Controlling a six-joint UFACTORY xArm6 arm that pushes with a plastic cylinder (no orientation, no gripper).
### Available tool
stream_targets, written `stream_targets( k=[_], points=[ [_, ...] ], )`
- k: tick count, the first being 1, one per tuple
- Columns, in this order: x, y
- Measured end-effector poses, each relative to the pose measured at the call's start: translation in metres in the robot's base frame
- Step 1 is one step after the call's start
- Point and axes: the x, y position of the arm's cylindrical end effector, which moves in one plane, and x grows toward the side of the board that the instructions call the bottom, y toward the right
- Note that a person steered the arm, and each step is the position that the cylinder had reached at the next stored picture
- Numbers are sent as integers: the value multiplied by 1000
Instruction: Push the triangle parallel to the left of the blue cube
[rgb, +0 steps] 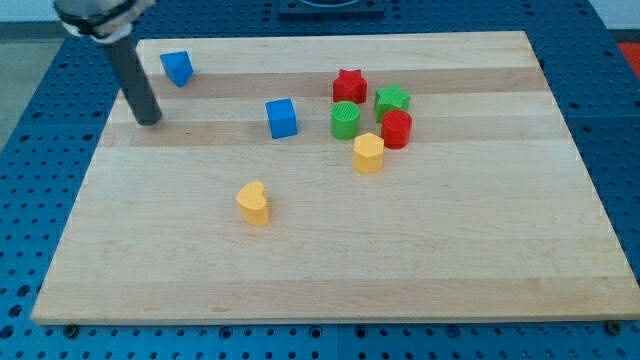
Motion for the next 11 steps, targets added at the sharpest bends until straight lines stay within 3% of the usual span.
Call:
stream_targets(
  k=[2, 4, 5, 6, 10, 11],
  points=[
    [-71, -25],
    [-99, 28],
    [-93, 61],
    [-79, 63],
    [41, 48],
    [46, 50]
  ],
)
